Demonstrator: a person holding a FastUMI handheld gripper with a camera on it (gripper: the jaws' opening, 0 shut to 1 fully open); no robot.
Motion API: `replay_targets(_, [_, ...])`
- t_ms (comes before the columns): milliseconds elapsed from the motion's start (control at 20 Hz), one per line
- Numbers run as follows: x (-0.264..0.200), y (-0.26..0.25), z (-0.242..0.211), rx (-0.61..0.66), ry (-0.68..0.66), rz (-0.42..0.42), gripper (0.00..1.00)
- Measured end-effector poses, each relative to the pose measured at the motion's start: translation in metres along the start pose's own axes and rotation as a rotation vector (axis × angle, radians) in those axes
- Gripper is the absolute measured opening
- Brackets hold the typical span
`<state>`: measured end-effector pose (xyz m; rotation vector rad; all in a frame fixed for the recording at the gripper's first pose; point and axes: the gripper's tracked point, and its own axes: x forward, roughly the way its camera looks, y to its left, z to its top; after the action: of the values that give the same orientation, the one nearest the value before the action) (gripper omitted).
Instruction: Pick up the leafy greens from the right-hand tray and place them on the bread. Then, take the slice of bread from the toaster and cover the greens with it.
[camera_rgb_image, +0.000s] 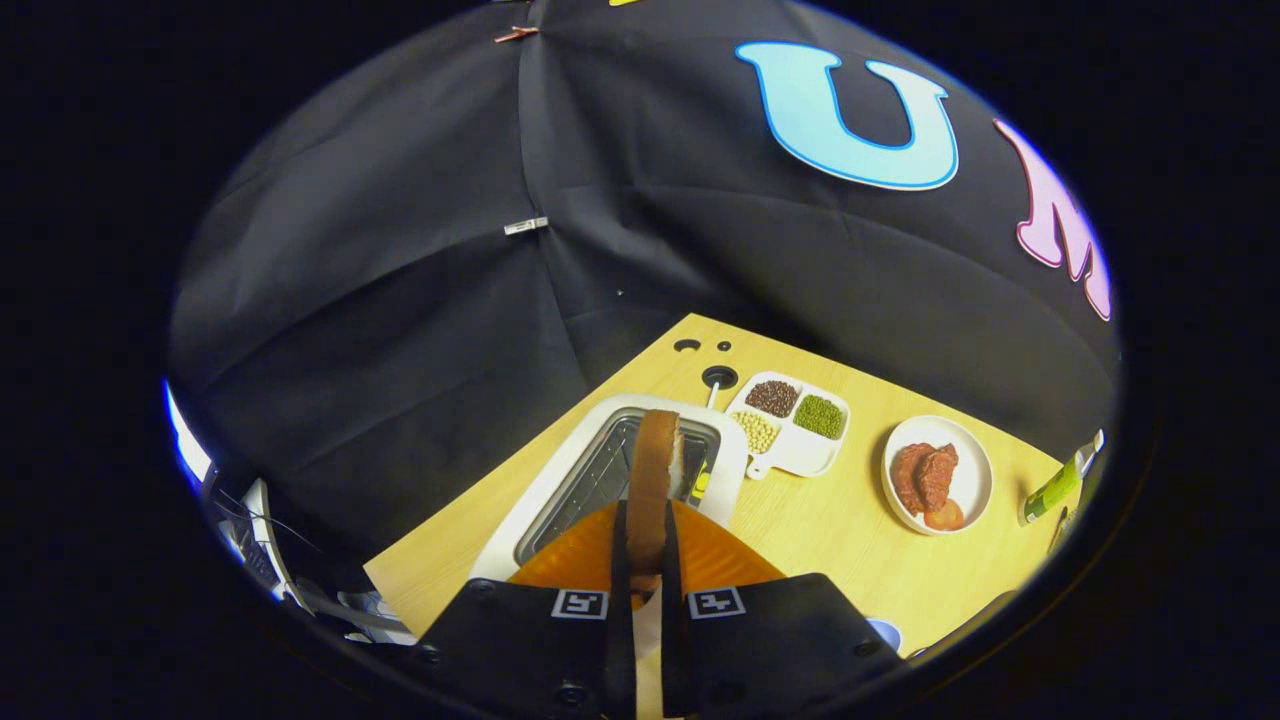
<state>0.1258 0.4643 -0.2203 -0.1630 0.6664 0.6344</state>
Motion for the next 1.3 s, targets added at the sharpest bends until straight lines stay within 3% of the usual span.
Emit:
replay_targets(350, [-0.044,-0.013,0.033,0.024,-0.090,0.021,0.14])
replay_targets(700, [-0.078,-0.068,0.017,0.128,-0.078,-0.024,0.14])
replay_targets(950, [-0.092,-0.111,-0.017,0.216,-0.047,-0.071,0.14])
replay_targets(1300, [-0.099,-0.132,-0.095,0.379,0.033,-0.035,0.14])
